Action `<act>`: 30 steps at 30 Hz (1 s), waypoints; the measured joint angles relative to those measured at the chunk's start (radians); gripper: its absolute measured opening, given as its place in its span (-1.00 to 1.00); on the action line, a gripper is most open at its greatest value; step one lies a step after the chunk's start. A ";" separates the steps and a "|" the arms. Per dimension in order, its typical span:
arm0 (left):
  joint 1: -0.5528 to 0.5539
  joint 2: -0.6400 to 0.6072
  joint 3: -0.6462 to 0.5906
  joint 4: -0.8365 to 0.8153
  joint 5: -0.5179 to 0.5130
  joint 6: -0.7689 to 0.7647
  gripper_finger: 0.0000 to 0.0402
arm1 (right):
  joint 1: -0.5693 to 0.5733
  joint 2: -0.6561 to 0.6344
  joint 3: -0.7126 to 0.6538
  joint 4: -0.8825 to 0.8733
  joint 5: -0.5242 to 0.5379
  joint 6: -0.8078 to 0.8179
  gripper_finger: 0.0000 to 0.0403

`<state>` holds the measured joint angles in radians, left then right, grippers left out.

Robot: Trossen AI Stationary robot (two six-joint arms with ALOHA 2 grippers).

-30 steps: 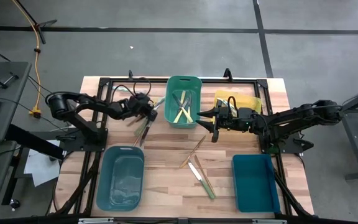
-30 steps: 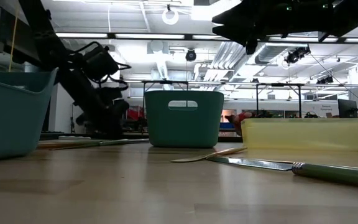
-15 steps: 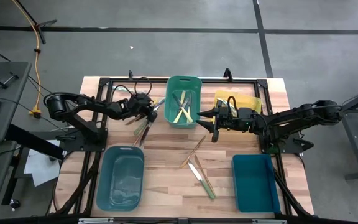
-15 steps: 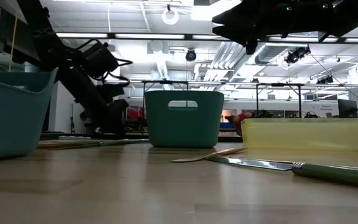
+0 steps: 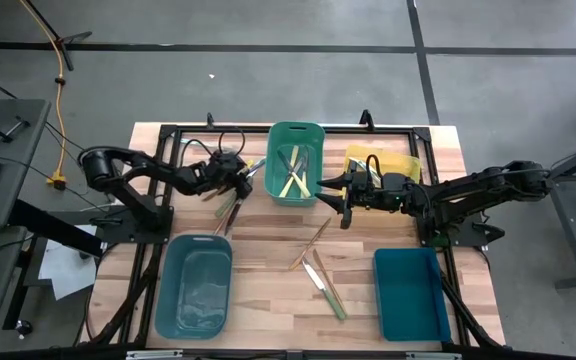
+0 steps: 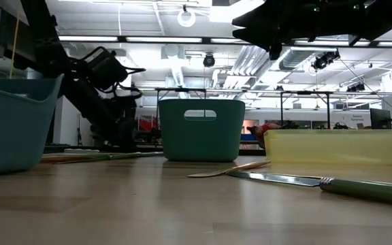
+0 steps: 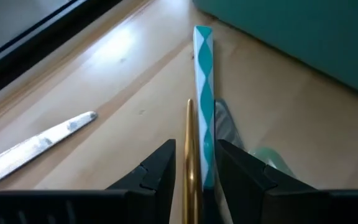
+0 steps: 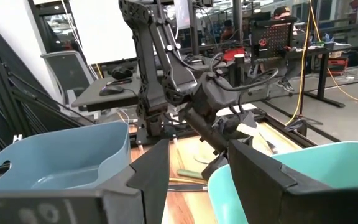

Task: Sort silverware by color (type)
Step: Put the blue patterned knife into the yellow bin

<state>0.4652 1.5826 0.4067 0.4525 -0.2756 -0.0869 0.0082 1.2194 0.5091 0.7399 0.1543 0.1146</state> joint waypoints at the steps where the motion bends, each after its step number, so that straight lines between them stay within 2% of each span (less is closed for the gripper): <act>1: 0.000 0.007 0.000 0.008 0.016 0.005 -0.46 | 0.000 0.000 0.000 -0.001 0.000 -0.001 -0.20; 5: 0.000 0.045 0.002 0.037 0.051 0.024 -0.46 | 0.000 0.000 0.000 -0.003 0.000 0.000 -0.20; 11: 0.001 0.079 0.005 0.044 -0.040 0.037 -0.46 | 0.000 0.000 0.000 -0.003 0.000 0.000 -0.20; 17: 0.005 0.079 0.004 0.034 -0.059 0.037 -0.48 | 0.000 0.000 0.000 -0.007 0.000 -0.001 -0.20; 20: 0.005 0.080 0.003 0.028 -0.058 0.037 -0.59 | 0.000 0.000 0.000 -0.009 0.000 -0.001 -0.20; 24: 0.006 0.080 0.002 0.025 -0.050 0.040 -0.89 | 0.000 0.000 0.000 -0.011 0.000 0.000 -0.20; 30: 0.006 0.048 0.000 0.002 -0.038 0.027 -0.90 | 0.000 0.000 0.000 -0.011 0.000 -0.001 -0.20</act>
<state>0.4713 1.6302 0.4069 0.4547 -0.3140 -0.0600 0.0085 1.2194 0.5091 0.7284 0.1545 0.1133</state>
